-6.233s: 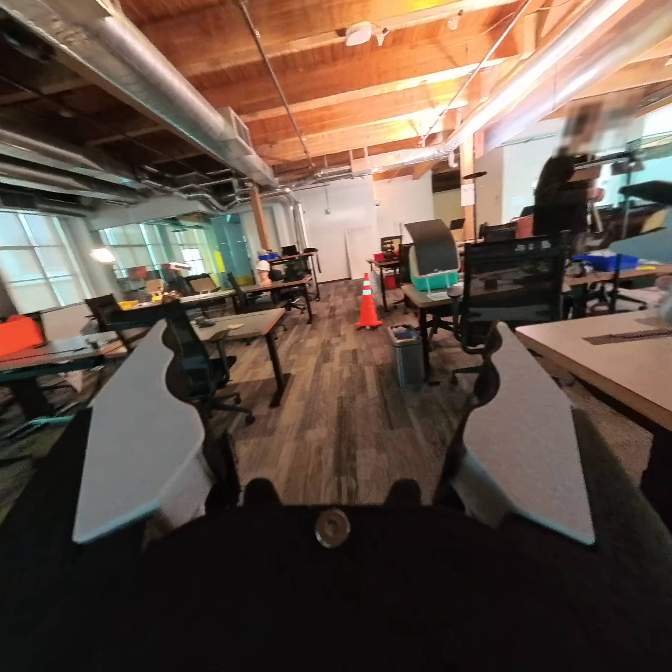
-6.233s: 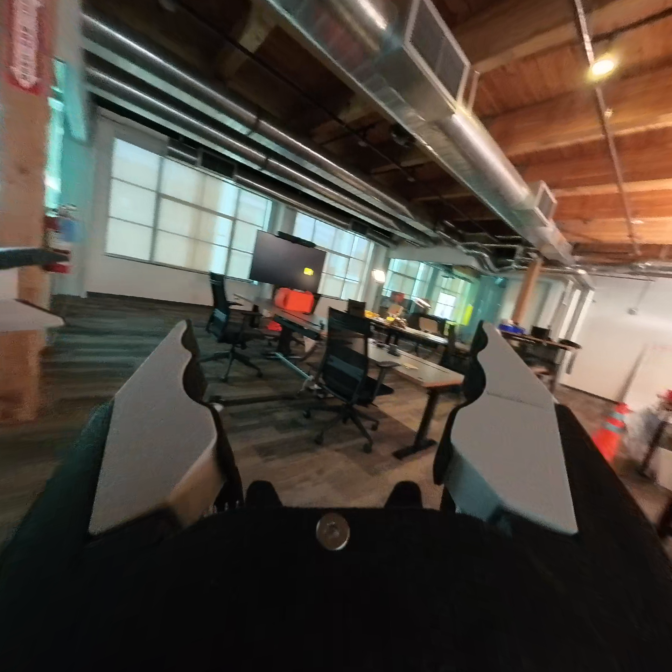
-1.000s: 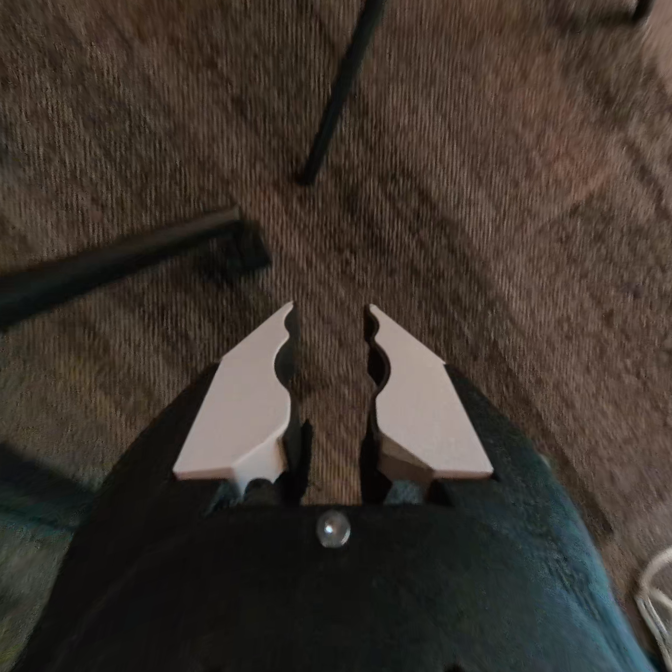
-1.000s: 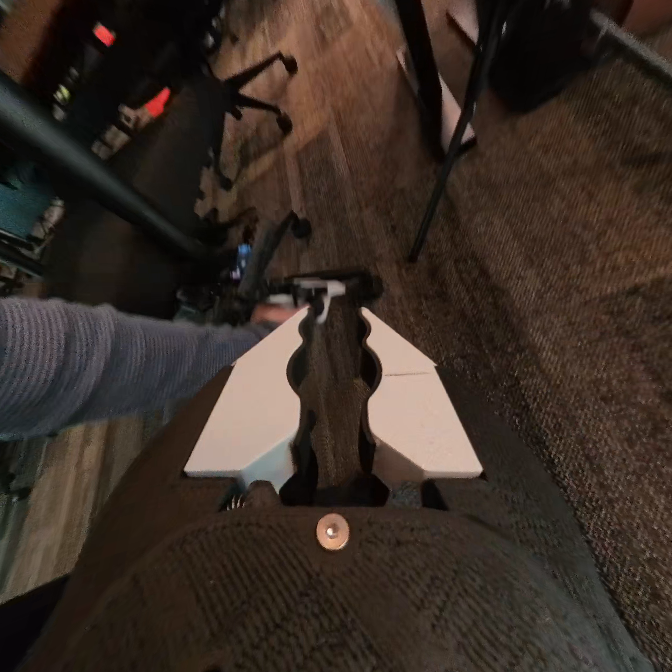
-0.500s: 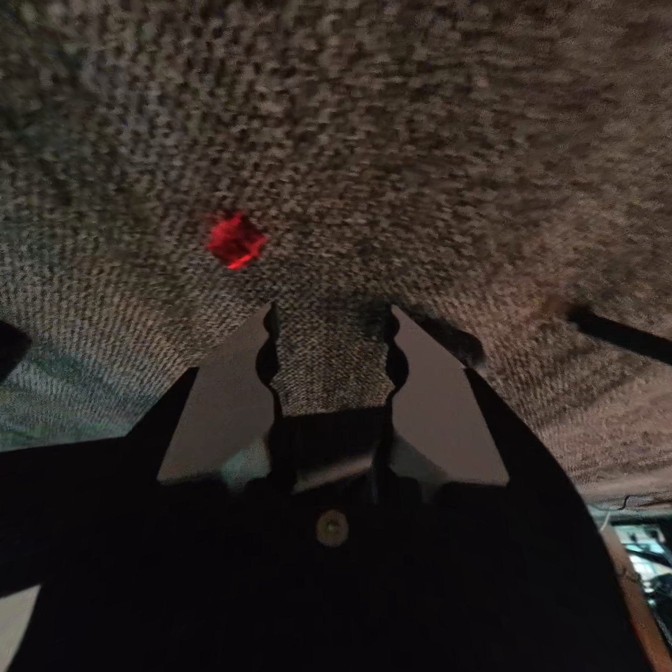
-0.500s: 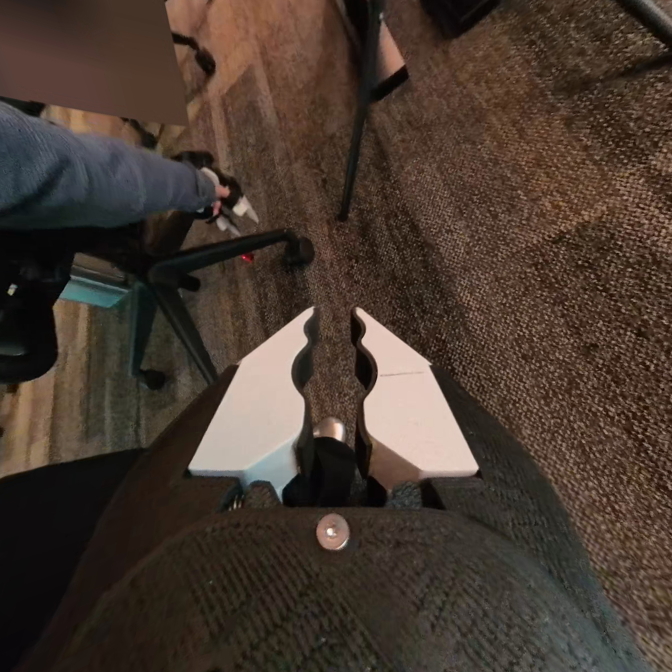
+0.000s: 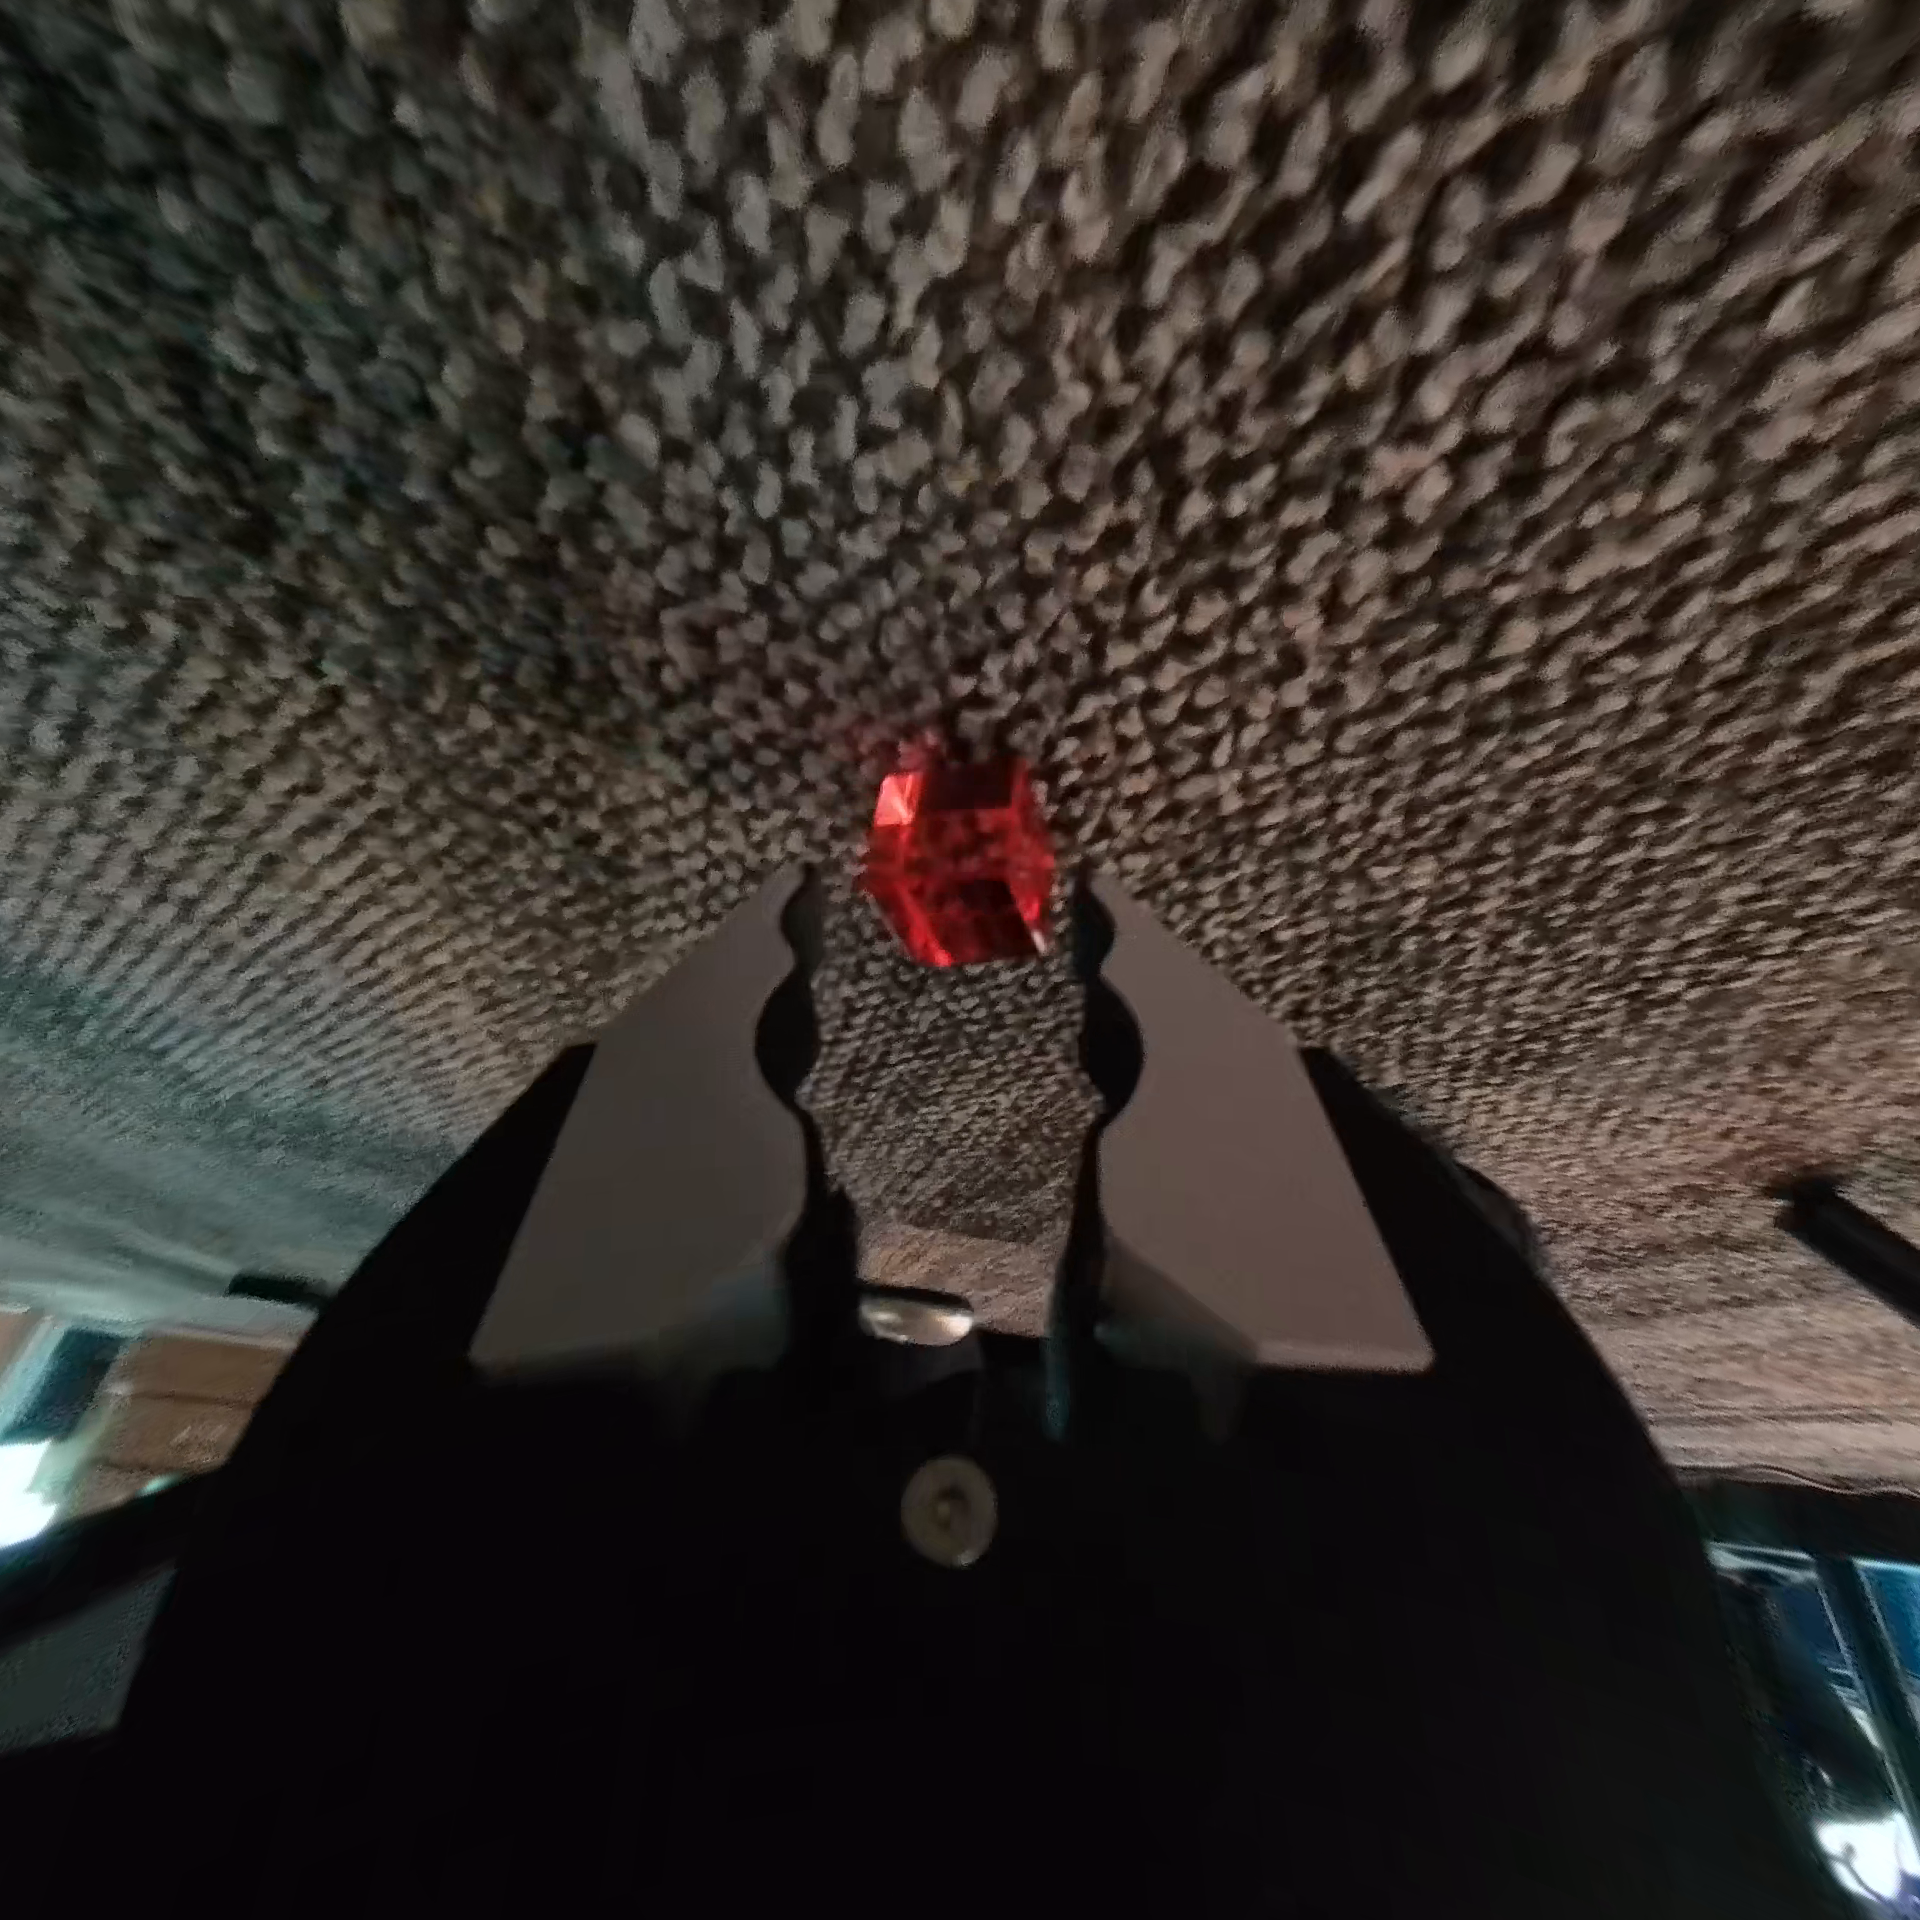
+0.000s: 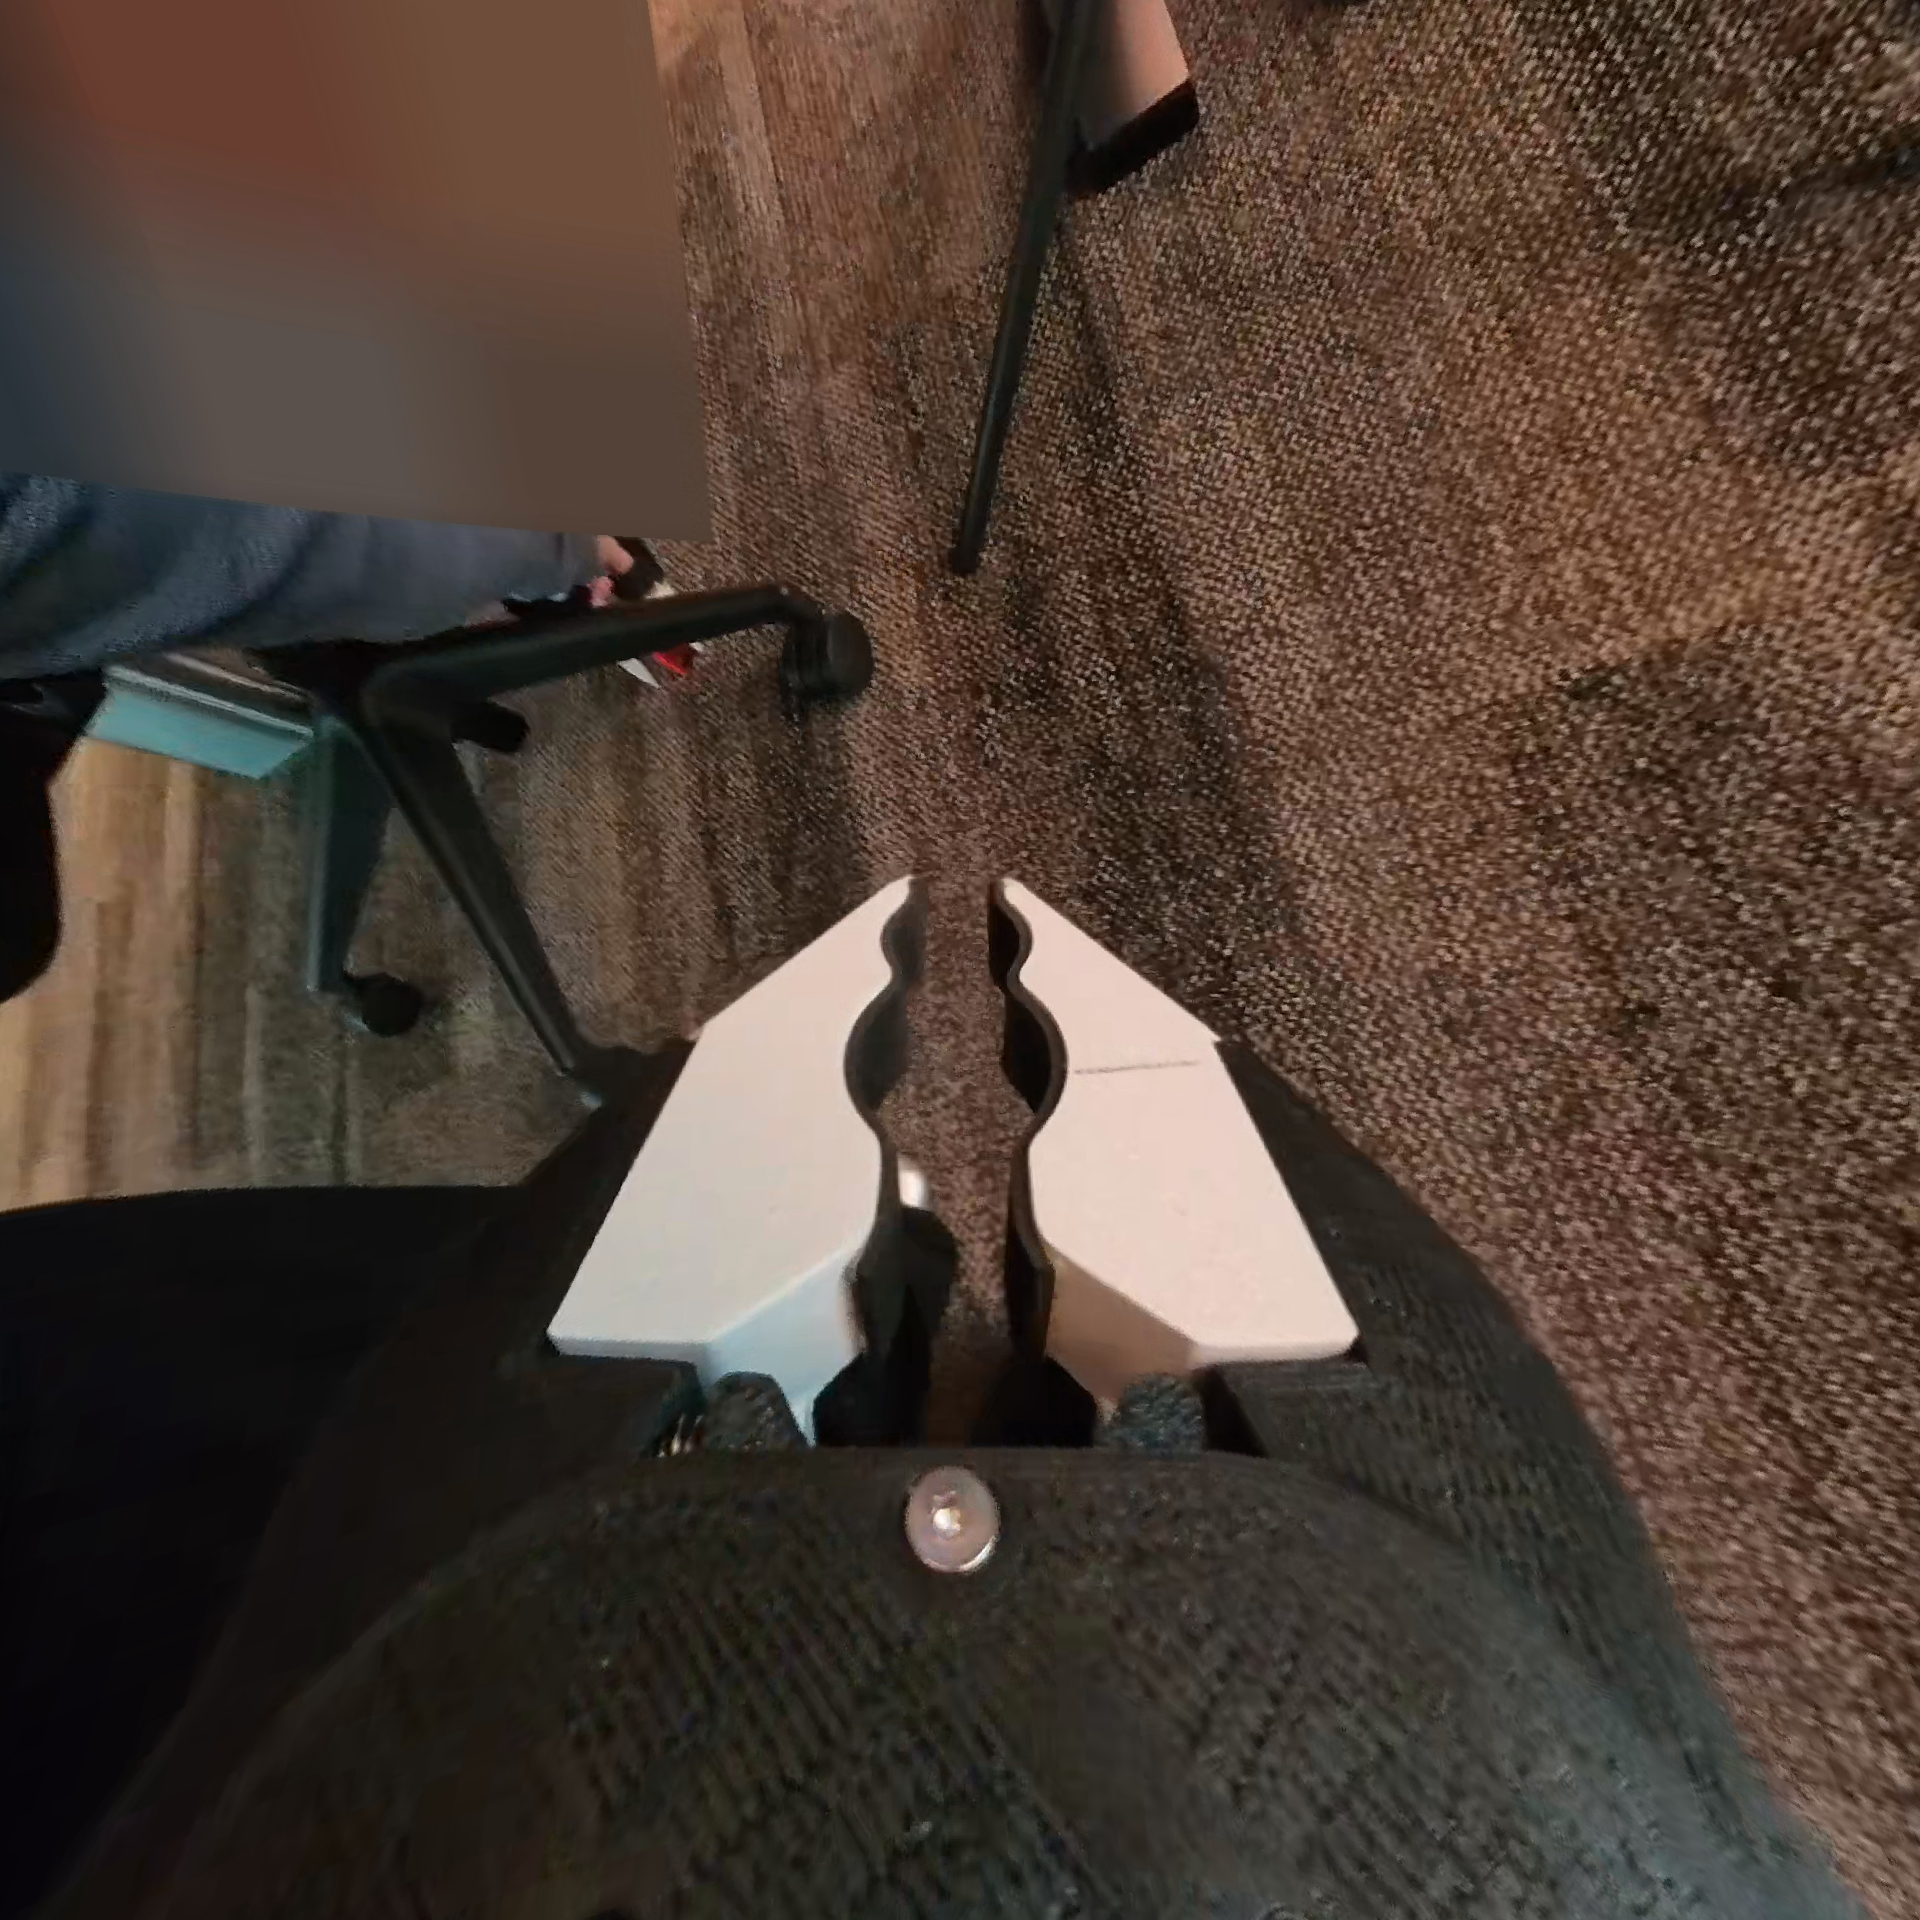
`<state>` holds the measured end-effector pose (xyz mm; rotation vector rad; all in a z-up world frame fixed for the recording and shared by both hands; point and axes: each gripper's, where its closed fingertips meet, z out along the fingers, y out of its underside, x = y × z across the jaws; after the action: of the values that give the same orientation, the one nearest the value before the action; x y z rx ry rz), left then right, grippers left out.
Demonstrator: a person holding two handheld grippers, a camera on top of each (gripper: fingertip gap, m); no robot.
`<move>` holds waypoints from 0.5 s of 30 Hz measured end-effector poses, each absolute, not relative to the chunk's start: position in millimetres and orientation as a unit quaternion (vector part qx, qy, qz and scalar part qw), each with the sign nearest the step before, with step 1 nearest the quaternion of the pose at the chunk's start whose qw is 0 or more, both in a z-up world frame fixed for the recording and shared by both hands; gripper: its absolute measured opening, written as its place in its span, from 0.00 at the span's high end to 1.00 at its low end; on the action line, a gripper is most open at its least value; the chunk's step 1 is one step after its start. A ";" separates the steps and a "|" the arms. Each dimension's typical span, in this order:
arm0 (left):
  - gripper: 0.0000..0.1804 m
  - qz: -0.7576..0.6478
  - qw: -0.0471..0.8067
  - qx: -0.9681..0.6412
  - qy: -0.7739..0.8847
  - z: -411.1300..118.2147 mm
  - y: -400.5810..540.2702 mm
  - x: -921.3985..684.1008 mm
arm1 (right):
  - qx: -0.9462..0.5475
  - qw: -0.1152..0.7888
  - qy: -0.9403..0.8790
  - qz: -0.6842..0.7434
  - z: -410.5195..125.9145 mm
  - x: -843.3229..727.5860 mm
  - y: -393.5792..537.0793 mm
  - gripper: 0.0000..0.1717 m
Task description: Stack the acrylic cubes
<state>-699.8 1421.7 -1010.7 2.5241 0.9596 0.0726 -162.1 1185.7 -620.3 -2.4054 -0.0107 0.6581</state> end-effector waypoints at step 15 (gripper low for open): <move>0.85 0.067 -0.169 0.974 0.137 -865.5 1541.1 -615.0 | -0.898 0.376 -0.072 0.216 -598.6 -194.4 1188.4 0.98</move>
<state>-615.0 1541.1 -865.5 3.4391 0.4827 0.2355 -194.4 1188.4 -598.6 -2.2988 -0.1839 0.5531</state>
